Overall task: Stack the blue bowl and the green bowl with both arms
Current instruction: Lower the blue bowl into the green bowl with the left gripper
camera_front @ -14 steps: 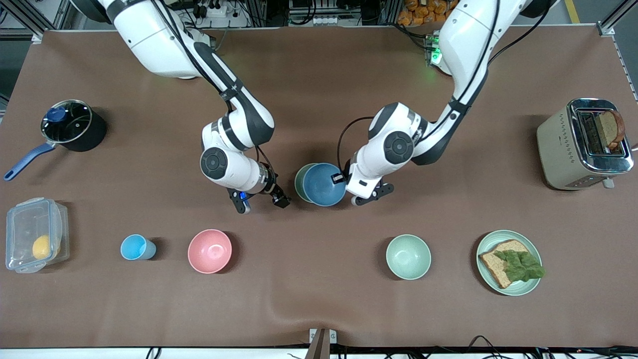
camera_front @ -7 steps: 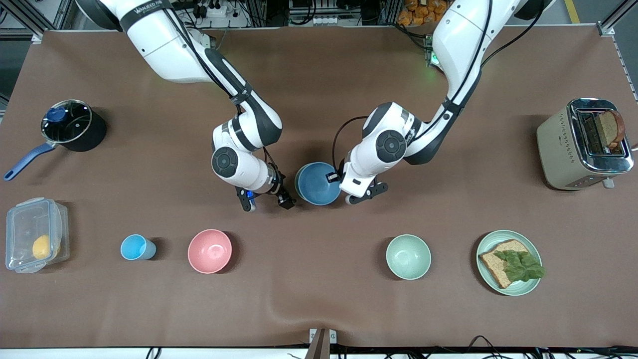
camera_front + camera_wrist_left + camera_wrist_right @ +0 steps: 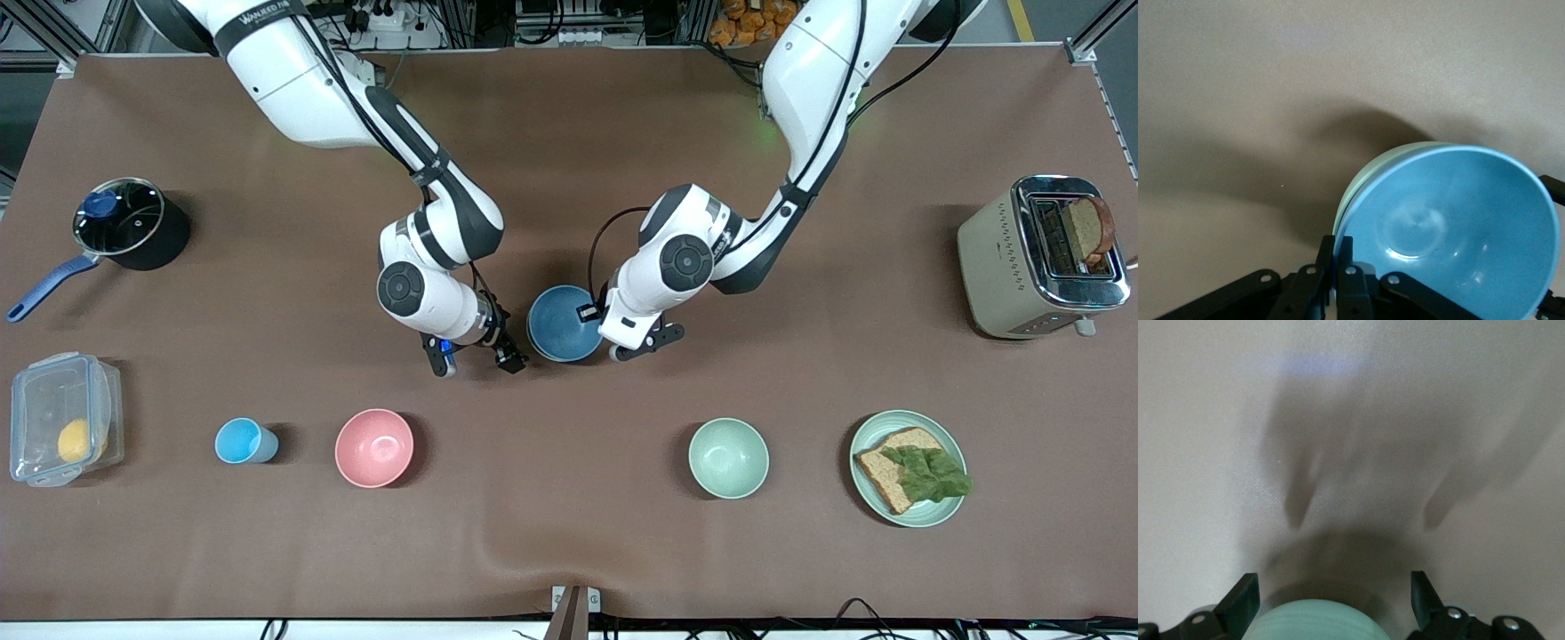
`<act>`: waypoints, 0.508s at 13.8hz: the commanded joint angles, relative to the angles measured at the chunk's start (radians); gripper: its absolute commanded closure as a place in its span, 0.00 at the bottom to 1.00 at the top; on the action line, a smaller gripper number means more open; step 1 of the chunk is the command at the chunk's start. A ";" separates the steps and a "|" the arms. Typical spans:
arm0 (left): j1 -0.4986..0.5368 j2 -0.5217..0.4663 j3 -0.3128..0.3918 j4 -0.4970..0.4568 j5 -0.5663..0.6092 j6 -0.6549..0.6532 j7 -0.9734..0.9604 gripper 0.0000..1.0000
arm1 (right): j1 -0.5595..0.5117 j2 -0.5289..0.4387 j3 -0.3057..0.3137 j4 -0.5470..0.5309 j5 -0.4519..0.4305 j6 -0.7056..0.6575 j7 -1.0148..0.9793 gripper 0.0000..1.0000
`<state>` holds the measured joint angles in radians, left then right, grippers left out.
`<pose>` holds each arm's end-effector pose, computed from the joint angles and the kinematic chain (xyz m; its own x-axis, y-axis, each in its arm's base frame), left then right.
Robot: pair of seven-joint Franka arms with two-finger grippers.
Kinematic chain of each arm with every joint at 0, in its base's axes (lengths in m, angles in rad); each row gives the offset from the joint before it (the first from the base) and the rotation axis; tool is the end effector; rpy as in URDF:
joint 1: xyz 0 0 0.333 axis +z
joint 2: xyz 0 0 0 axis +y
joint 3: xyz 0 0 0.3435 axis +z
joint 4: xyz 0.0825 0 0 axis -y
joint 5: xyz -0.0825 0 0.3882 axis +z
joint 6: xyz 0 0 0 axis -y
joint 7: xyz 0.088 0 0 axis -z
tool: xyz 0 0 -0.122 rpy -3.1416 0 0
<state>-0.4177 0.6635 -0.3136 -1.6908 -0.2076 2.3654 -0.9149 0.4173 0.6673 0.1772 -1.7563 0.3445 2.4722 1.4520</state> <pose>0.5367 -0.4532 0.2362 0.8990 0.3476 -0.2663 0.4042 -0.8926 0.1995 0.5770 0.3789 0.2027 0.3790 -0.8670 -0.3236 -0.9204 -0.3893 -0.0352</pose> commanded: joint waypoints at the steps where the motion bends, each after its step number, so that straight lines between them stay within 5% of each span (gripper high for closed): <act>1: -0.015 0.010 0.010 0.022 0.005 0.003 -0.024 0.34 | -0.002 0.003 0.007 0.003 0.022 0.010 0.018 0.00; 2: -0.018 0.010 0.011 0.022 0.008 0.003 -0.022 0.00 | -0.002 0.006 0.007 0.003 0.022 0.014 0.024 0.00; 7: -0.015 -0.027 0.013 0.022 0.034 -0.003 -0.024 0.00 | 0.002 0.011 0.007 0.005 0.022 0.024 0.033 0.00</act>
<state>-0.4228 0.6629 -0.3121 -1.6729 -0.1995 2.3654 -0.9150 0.4173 0.6680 0.1777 -1.7563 0.3483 2.4775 1.4723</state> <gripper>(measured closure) 0.463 0.000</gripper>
